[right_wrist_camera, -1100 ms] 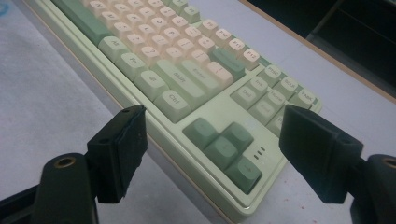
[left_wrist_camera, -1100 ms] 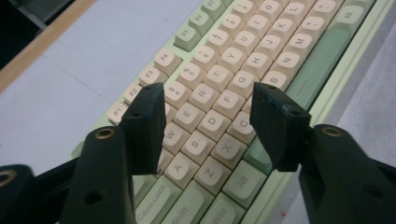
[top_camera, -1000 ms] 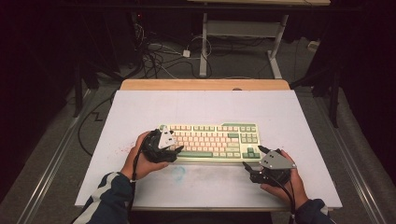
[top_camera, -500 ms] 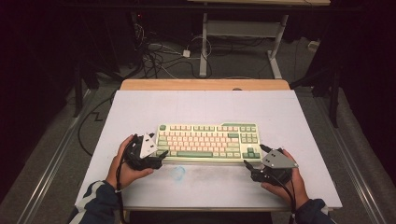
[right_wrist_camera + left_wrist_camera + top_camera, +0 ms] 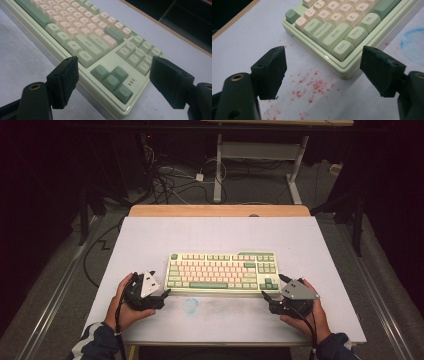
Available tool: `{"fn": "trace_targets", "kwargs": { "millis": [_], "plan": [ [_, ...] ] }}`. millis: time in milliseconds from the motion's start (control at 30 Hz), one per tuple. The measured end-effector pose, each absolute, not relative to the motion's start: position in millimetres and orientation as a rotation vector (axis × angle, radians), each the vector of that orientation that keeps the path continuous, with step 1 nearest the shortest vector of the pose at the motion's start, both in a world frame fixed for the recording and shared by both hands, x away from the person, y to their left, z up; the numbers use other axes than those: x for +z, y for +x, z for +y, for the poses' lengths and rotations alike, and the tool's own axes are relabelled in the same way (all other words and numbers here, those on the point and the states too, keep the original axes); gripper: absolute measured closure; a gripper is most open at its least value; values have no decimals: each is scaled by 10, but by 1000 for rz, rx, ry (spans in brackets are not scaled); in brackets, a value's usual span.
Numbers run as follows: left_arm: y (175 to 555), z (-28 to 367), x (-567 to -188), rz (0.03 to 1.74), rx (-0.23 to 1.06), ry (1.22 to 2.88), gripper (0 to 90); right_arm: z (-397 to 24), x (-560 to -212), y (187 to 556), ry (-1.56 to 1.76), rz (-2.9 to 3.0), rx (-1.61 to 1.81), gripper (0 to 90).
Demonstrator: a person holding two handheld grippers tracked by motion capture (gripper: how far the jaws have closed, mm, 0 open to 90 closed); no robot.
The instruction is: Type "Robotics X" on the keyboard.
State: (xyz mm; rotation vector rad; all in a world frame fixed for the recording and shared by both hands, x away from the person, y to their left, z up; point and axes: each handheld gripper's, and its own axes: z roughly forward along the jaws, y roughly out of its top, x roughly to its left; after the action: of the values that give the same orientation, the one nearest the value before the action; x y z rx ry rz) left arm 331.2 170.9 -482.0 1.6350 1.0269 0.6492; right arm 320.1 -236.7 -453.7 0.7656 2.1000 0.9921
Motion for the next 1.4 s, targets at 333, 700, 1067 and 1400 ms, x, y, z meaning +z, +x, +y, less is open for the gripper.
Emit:
{"fn": "trace_targets", "kwargs": {
  "millis": [333,700,1067,1400],
  "plan": [
    [3267,1849,-4830,1084,618,1627,347,-2360,-4550,3207,766,2108,983,247],
    [3305,1897,-4759,1121,563,1641,838,-2349,-4558,3211,757,2117,972,247],
    [3401,1745,-4639,1098,524,1634,876,-2333,-4566,3213,756,2126,965,247],
    [3546,1518,-4555,1060,493,1638,876,-2324,-4587,3220,758,2134,956,247]
  ]
}}
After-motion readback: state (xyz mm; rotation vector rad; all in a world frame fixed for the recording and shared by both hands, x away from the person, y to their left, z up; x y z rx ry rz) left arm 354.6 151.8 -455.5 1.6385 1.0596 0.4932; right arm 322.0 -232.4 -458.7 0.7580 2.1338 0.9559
